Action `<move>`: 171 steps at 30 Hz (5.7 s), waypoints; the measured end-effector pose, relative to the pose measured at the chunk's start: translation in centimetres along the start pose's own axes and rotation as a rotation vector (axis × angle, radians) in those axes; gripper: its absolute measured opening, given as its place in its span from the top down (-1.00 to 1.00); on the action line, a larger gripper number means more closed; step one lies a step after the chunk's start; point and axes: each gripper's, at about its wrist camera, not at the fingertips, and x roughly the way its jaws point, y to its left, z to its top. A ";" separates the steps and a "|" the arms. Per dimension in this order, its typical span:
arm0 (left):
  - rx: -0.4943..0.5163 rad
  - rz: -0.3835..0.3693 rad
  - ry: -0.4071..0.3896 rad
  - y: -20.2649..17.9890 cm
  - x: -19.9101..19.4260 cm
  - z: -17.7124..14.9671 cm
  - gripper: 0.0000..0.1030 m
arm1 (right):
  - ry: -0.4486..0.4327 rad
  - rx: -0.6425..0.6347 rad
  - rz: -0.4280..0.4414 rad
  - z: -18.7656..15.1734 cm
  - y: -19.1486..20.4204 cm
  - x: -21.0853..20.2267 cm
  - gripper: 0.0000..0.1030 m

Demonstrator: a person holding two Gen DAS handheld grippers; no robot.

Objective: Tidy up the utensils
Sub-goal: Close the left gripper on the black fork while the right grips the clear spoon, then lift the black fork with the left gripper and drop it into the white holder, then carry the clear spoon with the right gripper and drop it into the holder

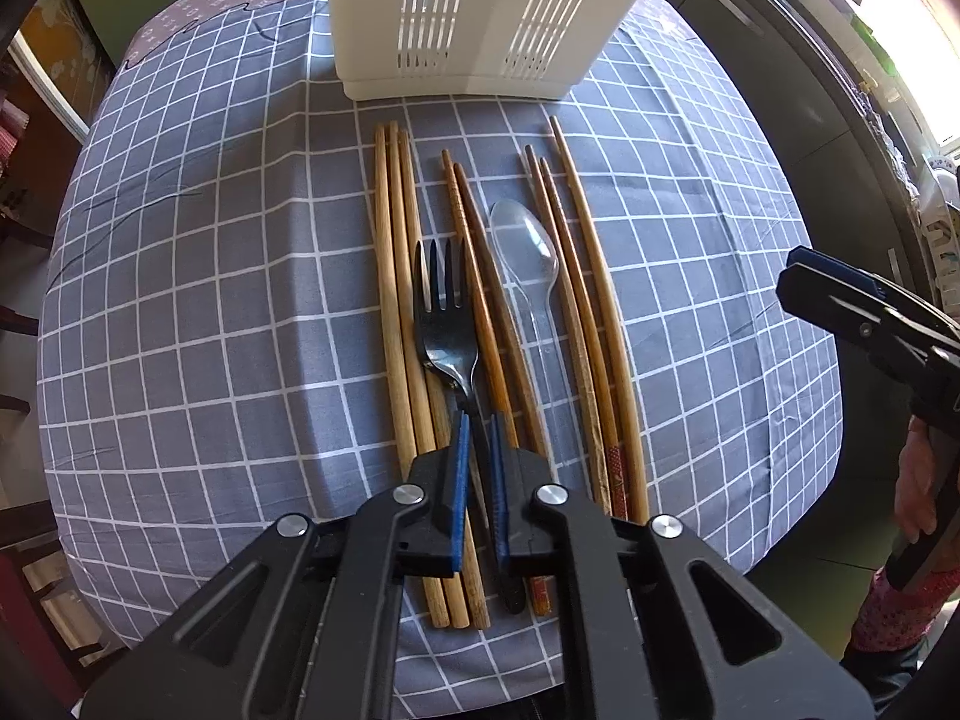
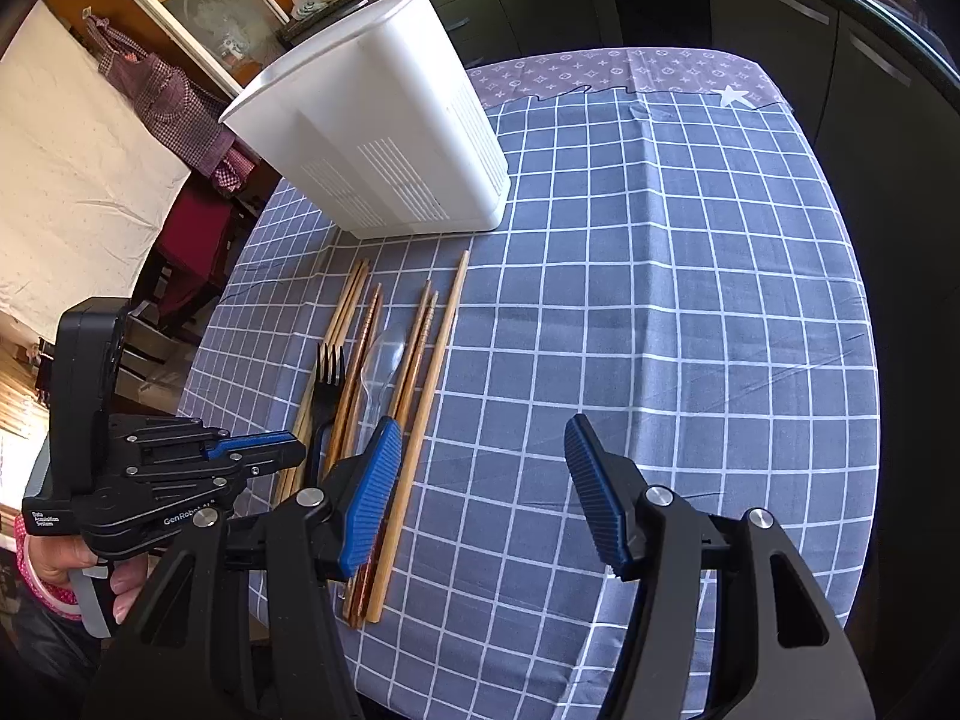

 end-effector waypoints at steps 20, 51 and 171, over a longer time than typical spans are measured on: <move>-0.072 -0.046 0.047 0.5 2.5 2.7 0.83 | 0.017 -0.038 0.000 -0.4 0.7 0.3 -0.18; 0.006 -0.085 -0.252 2.1 -5.2 0.6 0.84 | 0.275 -0.048 0.013 1.3 7.1 8.6 0.77; 0.131 0.073 -0.611 3.1 -11.0 -0.6 0.10 | -0.640 -0.157 -0.193 6.5 7.5 -4.9 0.18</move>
